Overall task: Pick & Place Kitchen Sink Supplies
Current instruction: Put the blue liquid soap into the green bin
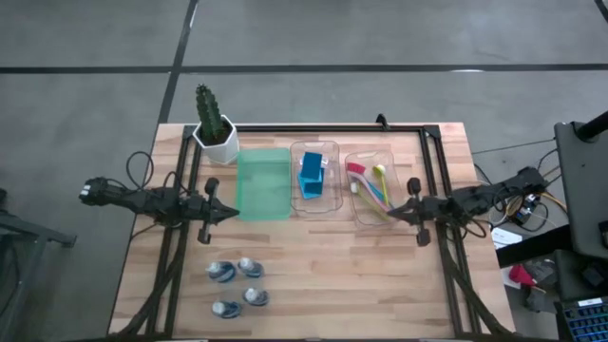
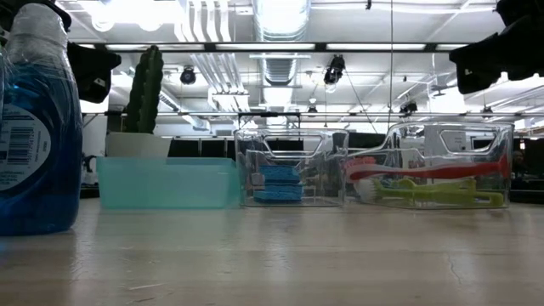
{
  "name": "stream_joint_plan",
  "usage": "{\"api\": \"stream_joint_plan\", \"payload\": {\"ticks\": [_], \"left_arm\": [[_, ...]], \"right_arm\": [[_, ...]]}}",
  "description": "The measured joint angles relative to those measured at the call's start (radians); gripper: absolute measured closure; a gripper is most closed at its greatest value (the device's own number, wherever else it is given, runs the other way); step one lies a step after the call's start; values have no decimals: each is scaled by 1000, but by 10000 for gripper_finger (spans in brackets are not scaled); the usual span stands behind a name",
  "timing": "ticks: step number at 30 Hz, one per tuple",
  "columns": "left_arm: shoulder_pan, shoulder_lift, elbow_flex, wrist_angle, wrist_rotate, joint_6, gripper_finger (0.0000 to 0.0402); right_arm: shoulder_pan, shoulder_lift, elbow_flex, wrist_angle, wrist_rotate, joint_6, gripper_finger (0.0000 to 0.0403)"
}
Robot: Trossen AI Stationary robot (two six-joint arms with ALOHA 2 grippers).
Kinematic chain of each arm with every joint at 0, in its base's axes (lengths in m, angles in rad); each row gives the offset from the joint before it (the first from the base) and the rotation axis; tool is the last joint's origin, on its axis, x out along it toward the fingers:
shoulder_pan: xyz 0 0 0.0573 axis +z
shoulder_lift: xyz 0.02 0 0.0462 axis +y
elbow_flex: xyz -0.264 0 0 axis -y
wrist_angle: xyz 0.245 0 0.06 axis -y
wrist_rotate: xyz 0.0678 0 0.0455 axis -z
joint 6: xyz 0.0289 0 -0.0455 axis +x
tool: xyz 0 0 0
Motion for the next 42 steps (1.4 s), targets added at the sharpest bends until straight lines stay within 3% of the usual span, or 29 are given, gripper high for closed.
{"api": "stream_joint_plan", "payload": {"ticks": [8, 15, 42], "left_arm": [[0, 0, 0, 0, 0, 0, 399], [0, 1, 0, 0, 0, 0, 399], [0, 2, 0, 0, 0, 0, 399]], "right_arm": [[0, -112, 1, -134, -15, -5, 394], [0, -80, 3, -170, -12, -61, 394], [0, -50, 2, -169, -11, -28, 394]]}}
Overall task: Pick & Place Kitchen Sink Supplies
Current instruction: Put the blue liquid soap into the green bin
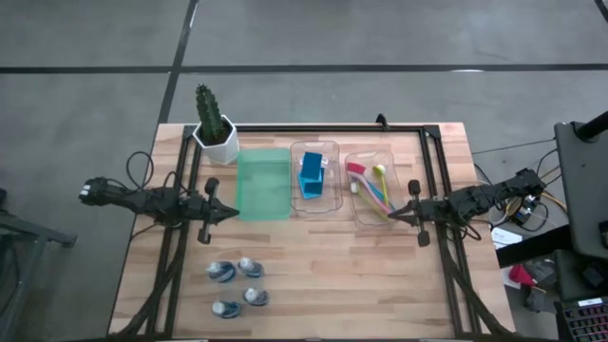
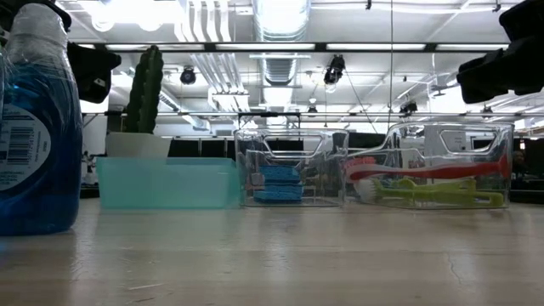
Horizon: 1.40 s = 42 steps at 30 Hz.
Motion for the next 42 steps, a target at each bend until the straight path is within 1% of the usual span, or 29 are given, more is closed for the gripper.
{"api": "stream_joint_plan", "payload": {"ticks": [2, 4, 10, 12, 15, 17, 19, 21, 24, 28, 31, 33, 36, 38, 42], "left_arm": [[0, 0, 0, 6, -10, 8, 399], [0, 0, 0, 49, -38, 6, 399], [0, 1, 0, 166, -38, -18, 399], [0, 1, 0, 218, -34, -88, 399], [0, 4, 0, 302, -33, -269, 399], [2, 6, 0, 349, -65, -277, 399], [2, 8, 0, 361, -131, -259, 399], [2, 9, 0, 376, -158, -301, 399], [2, 10, 0, 382, -159, -411, 399], [2, 12, 0, 418, -131, -421, 399], [2, 18, 2, 489, -129, -424, 399], [2, 33, 21, 480, -135, -408, 399], [2, 85, 91, 458, -135, -379, 388], [2, 131, 159, 376, -135, -370, 369], [2, 259, 309, 140, -154, -369, 311]], "right_arm": [[0, 0, 0, 0, 0, -1, 394], [0, 0, 0, 0, 0, -1, 394], [0, 0, 0, 1, 1, 0, 394], [0, 0, 0, 1, 1, -1, 394], [0, 0, 0, 1, 1, 0, 394], [0, 0, 0, 1, 1, -2, 394], [0, 0, 0, 1, 1, -1, 394], [0, 0, 0, 1, 1, -1, 394], [0, 0, 0, 1, 1, 0, 394], [0, 0, 0, 1, 1, -1, 394], [0, 0, 0, 1, 0, -2, 394], [0, 0, 0, 1, 0, -1, 394], [0, 0, 0, 1, 0, -2, 394], [0, 0, 0, 1, 0, -1, 394], [0, 0, 0, 1, 0, -2, 394]]}}
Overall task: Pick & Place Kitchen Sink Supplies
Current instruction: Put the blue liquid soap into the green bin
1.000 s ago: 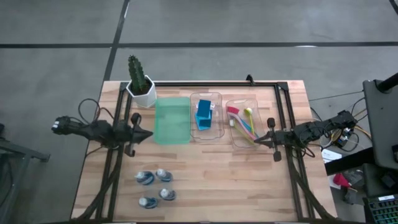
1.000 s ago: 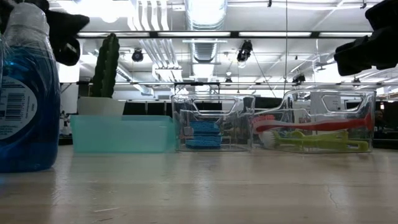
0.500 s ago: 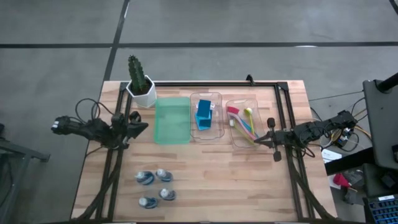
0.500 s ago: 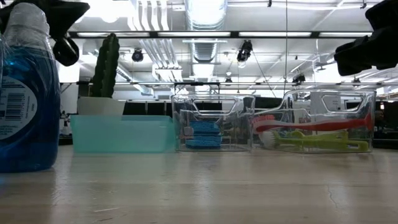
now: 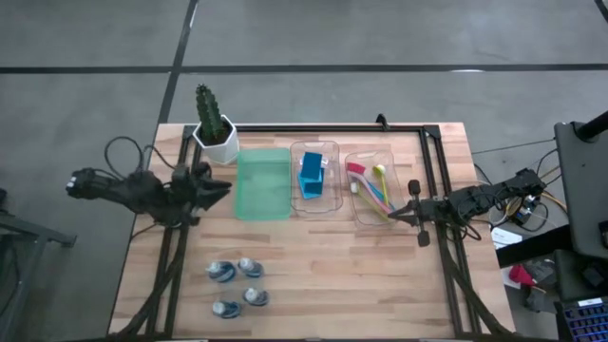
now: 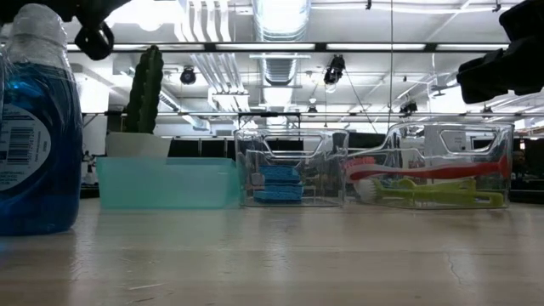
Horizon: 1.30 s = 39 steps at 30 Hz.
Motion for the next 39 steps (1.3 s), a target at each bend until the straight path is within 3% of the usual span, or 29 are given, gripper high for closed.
{"api": "stream_joint_plan", "payload": {"ticks": [6, 10, 20, 31, 39], "left_arm": [[-1, 234, 230, -283, 8, -58, 211], [-16, 390, 397, -438, 65, -98, 181], [-125, 725, 807, -981, 85, -294, 184], [-262, 982, 1047, -1103, 95, -373, 187], [-319, 1130, 1194, -1353, 103, -476, 210]], "right_arm": [[0, 0, 0, 0, 0, 2, 394], [0, 0, 0, 0, 0, 1, 394], [0, 0, 0, 0, 0, 2, 394], [0, 0, 0, 0, 0, 1, 394], [0, 0, 0, 0, 0, 2, 394]]}}
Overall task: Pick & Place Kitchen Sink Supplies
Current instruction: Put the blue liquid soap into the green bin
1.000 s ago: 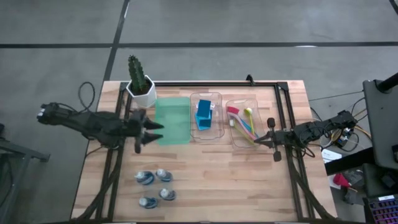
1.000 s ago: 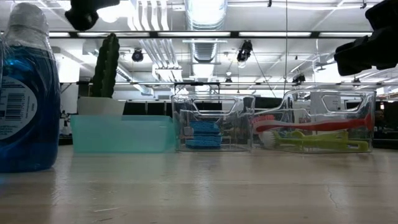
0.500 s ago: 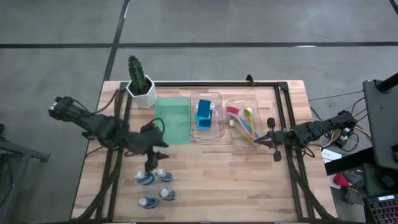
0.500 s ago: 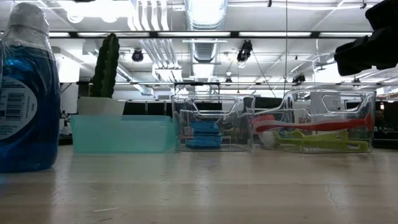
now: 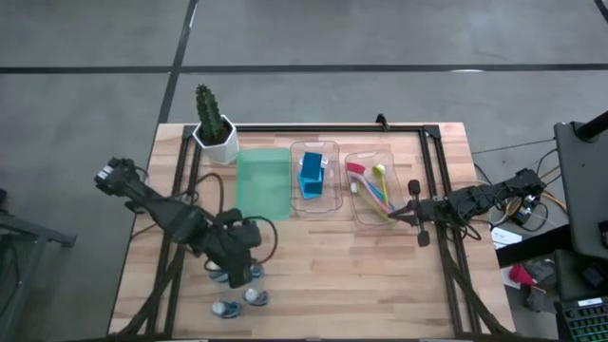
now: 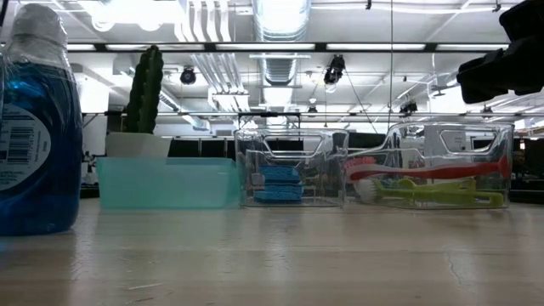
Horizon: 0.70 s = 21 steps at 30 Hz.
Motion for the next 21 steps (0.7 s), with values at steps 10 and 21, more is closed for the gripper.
{"api": "stream_joint_plan", "payload": {"ticks": [10, 21], "left_arm": [[-14, 66, -5, -69, 112, -82, 214], [-15, 65, -30, -81, 118, -74, 214]], "right_arm": [[0, 0, 0, 0, 0, 0, 394], [0, 0, 0, 0, 0, -2, 394]]}}
